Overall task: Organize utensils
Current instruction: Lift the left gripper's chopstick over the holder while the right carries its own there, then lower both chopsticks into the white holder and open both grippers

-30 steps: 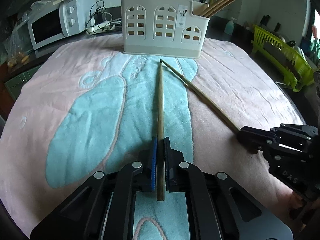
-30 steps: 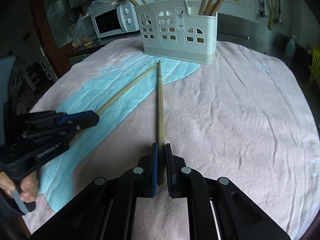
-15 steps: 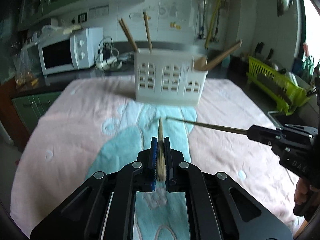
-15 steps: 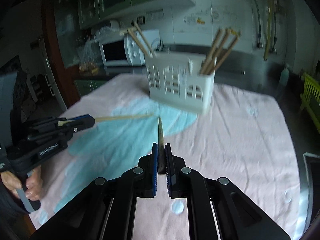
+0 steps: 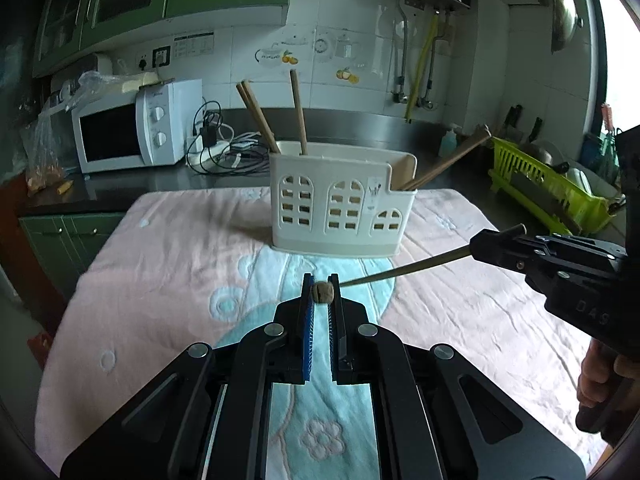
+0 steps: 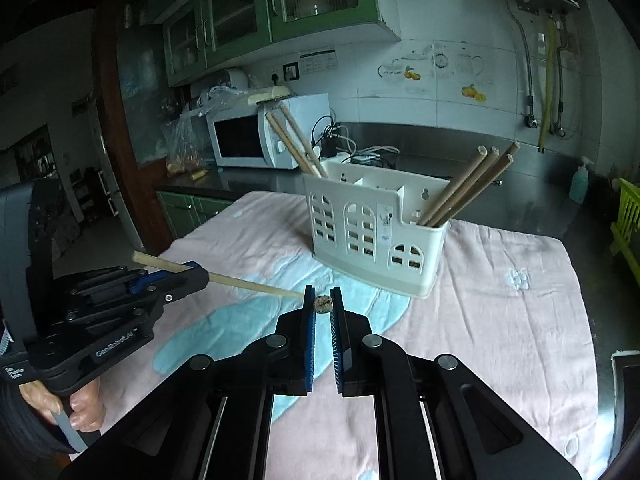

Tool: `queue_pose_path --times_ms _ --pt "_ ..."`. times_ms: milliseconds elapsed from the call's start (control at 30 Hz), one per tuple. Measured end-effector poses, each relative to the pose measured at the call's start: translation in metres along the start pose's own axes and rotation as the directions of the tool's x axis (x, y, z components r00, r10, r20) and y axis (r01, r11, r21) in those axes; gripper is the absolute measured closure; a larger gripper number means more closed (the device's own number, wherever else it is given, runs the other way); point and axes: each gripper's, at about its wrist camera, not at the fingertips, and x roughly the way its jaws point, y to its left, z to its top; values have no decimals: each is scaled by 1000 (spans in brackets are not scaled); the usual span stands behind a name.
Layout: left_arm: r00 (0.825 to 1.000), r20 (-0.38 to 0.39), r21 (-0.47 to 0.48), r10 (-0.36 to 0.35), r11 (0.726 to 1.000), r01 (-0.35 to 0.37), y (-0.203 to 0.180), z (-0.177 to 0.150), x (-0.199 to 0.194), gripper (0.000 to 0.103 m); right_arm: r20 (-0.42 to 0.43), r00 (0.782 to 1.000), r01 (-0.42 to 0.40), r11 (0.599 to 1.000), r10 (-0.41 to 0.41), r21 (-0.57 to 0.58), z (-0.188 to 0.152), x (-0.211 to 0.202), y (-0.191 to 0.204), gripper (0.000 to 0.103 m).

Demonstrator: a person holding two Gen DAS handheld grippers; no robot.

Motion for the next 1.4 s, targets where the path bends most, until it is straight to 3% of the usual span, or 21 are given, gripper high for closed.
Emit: queue_pose_path --times_ms 433,900,1167,1400 --pt "1000 7 2 -16 1000 16 7 21 3 98 1 1000 -12 1000 12 9 20 10 0 96" --pt "992 86 23 -94 995 92 0 100 -21 98 10 1000 -6 998 7 -65 110 -53 -17 96" --pt "981 191 69 -46 997 33 -13 160 -25 98 66 997 58 993 -51 -102 159 -77 -27 96" --pt "987 158 81 27 996 -40 -11 184 14 98 50 995 91 992 -87 -89 173 -51 -44 96"
